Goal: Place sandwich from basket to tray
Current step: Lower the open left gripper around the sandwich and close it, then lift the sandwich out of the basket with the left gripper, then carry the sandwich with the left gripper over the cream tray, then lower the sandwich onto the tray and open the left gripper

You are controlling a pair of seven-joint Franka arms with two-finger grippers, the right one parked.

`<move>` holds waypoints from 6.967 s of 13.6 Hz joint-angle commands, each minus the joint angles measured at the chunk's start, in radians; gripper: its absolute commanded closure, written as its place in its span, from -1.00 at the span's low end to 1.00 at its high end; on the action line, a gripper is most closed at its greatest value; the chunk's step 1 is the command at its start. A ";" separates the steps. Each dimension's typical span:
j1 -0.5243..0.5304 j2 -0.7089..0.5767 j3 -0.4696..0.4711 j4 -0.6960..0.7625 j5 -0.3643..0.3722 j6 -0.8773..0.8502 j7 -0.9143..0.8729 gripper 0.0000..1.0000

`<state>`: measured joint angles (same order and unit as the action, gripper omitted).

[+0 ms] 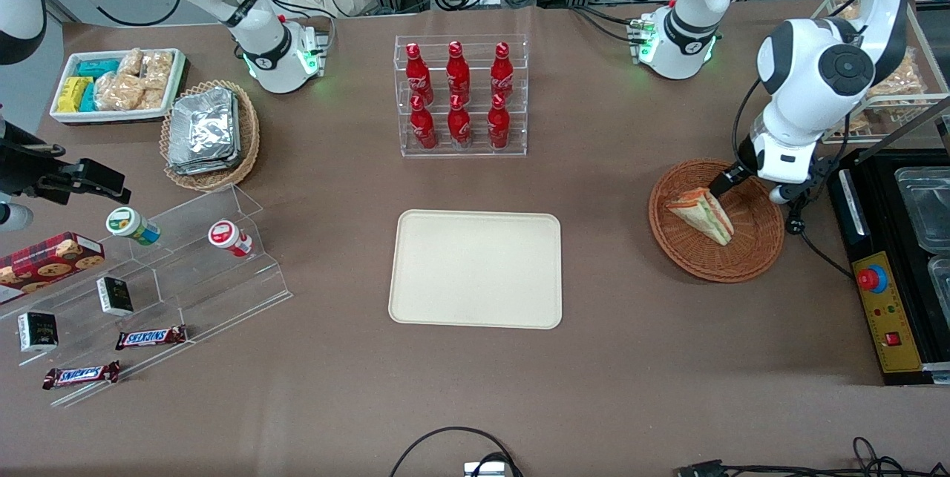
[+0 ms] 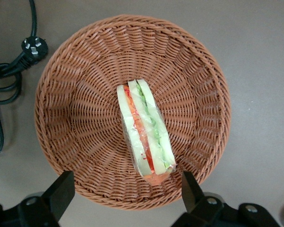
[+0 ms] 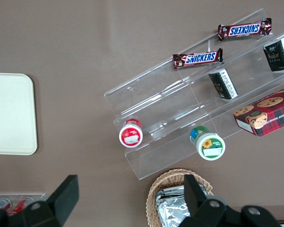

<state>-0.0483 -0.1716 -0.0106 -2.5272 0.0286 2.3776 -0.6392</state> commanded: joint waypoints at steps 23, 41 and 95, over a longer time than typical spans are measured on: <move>-0.030 0.253 -0.009 -0.078 -0.001 0.387 -0.129 -0.62; -0.030 0.089 -0.104 0.155 0.007 -0.044 0.437 0.53; -0.209 0.873 -0.474 1.017 0.444 -0.289 -0.223 -1.00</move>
<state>-0.2438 0.7084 -0.4881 -1.5997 0.4793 2.2016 -0.8207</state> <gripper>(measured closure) 0.000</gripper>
